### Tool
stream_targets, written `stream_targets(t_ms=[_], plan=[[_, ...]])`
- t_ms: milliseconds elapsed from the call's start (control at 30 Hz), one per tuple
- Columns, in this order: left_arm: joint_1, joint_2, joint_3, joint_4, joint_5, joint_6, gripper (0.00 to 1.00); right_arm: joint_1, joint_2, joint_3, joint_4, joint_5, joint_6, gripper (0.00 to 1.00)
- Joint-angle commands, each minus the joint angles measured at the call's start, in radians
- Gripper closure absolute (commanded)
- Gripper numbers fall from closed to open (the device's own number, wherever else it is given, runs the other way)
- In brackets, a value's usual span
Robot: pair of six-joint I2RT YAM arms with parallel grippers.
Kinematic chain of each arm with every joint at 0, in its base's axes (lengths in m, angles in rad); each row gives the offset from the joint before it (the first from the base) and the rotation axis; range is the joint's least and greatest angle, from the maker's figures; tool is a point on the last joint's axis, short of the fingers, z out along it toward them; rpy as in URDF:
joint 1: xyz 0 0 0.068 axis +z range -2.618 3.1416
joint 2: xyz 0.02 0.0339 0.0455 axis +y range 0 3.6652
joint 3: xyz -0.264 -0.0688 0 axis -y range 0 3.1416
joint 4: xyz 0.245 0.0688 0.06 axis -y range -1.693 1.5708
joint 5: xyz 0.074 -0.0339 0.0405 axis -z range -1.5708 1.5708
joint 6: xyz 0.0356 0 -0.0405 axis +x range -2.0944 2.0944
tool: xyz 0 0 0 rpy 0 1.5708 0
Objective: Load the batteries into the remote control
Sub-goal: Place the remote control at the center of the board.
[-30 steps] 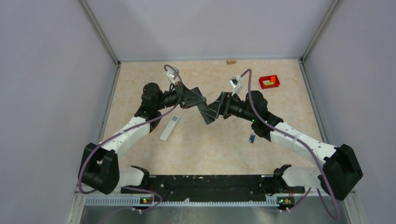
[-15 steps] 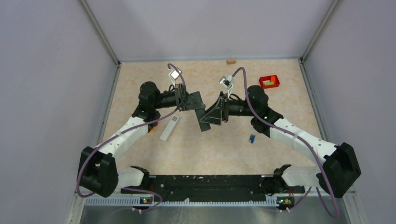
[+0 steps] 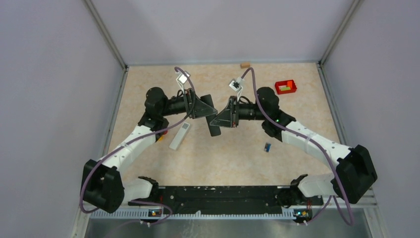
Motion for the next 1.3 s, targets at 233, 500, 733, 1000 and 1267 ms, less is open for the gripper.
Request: stream_targets(t_ms=[233, 500, 733, 1000, 1267], plan=[[0.026, -0.140, 0.080, -0.644, -0.607, 0.378, 0.01, -0.096, -0.014, 0.103, -0.504, 0.574, -0.179, 1.00], [0.031, -0.141, 0.044, -0.751, -0.791, 0.439, 0.01, -0.202, 0.281, 0.284, -0.930, 1.313, -0.304, 1.00], [0.032, -0.124, 0.031, -0.826, -0.880, 0.513, 0.01, -0.242, 0.437, 0.315, -0.957, 1.483, -0.393, 1.00], [0.031, -0.022, 0.072, -0.919, -0.903, 0.538, 0.01, -0.269, 0.595, 0.343, -0.966, 1.525, -0.427, 1.00], [0.032, 0.010, 0.088, -0.923, -0.916, 0.540, 0.01, -0.268, 0.601, 0.338, -0.924, 1.434, -0.416, 0.77]])
